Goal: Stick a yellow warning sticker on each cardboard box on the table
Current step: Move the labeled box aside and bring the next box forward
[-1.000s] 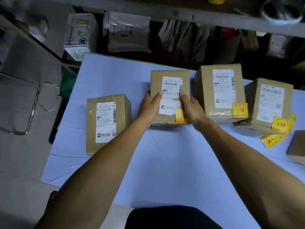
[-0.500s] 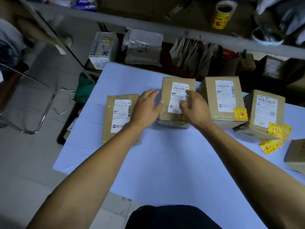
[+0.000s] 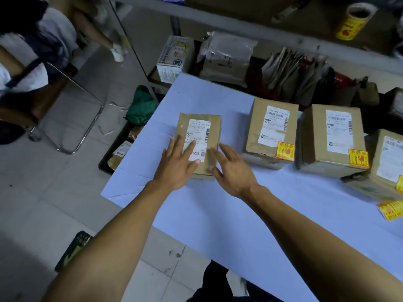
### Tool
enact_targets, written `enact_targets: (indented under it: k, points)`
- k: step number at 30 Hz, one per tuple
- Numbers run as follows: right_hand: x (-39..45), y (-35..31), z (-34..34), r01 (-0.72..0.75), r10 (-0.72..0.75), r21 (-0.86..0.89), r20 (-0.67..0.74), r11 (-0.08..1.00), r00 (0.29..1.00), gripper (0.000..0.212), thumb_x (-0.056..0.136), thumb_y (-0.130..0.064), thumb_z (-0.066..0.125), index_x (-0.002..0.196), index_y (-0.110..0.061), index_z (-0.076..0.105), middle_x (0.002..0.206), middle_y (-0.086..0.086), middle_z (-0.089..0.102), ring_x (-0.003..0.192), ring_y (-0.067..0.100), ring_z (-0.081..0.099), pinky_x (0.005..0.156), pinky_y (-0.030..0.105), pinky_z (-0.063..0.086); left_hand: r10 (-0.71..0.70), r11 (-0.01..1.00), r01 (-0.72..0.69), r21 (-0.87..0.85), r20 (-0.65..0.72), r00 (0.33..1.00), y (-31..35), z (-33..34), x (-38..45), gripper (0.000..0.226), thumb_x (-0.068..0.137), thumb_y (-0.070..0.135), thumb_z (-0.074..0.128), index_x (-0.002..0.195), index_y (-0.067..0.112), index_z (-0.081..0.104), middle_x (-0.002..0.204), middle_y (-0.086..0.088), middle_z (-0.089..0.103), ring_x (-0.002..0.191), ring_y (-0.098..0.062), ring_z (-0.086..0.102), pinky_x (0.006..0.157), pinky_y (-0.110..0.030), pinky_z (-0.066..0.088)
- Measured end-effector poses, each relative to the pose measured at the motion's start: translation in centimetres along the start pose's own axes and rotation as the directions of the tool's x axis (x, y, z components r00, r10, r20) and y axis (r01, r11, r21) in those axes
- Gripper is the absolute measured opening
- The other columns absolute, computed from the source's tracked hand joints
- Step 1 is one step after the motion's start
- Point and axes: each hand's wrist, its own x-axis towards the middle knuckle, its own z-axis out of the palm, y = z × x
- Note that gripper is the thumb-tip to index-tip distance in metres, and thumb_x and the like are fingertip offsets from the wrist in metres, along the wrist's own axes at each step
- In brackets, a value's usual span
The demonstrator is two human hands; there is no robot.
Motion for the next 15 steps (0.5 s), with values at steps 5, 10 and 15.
enact_targets:
  k: [5,10,15]
  points:
    - [-1.1,-0.5,2.7,-0.057,0.059,0.088,-0.016,0.995,0.998,0.063,0.101,-0.035,0.049,0.156,-0.015,0.027,0.165,0.015,0.017,0.148,0.033,0.028,0.094,0.045,0.051,-0.003,0.995,-0.001,-0.1,-0.043,0.999,0.2,1.4,-0.8,0.068,0.101,0.041,0.046,0.157,0.014,0.018,0.164,-0.02,-0.002,0.151,-0.041,-0.011,0.121,-0.054,0.006]
    - [-1.9,-0.8,3.7,-0.052,0.056,0.141,-0.026,0.989,0.998,0.063,0.101,-0.035,0.049,0.157,-0.015,0.026,0.166,0.013,0.016,0.151,0.028,0.022,0.104,0.042,0.044,0.0,0.987,-0.014,-0.162,-0.081,0.997,0.2,2.1,-2.6,0.065,0.101,0.037,0.051,0.155,0.01,0.026,0.164,-0.023,0.003,0.151,-0.042,-0.007,0.123,-0.051,0.006]
    - [1.2,-0.7,2.9,-0.224,0.294,0.571,-0.032,0.79,0.955,0.07,0.098,-0.047,0.052,0.157,-0.024,0.023,0.163,-0.006,0.028,0.149,0.01,0.024,0.114,0.025,0.025,-0.255,0.843,0.134,-0.522,-0.167,0.952,-0.5,1.4,-0.7,0.068,0.095,0.046,0.055,0.154,0.026,0.029,0.166,-0.002,0.015,0.152,-0.018,0.01,0.116,-0.029,0.02]
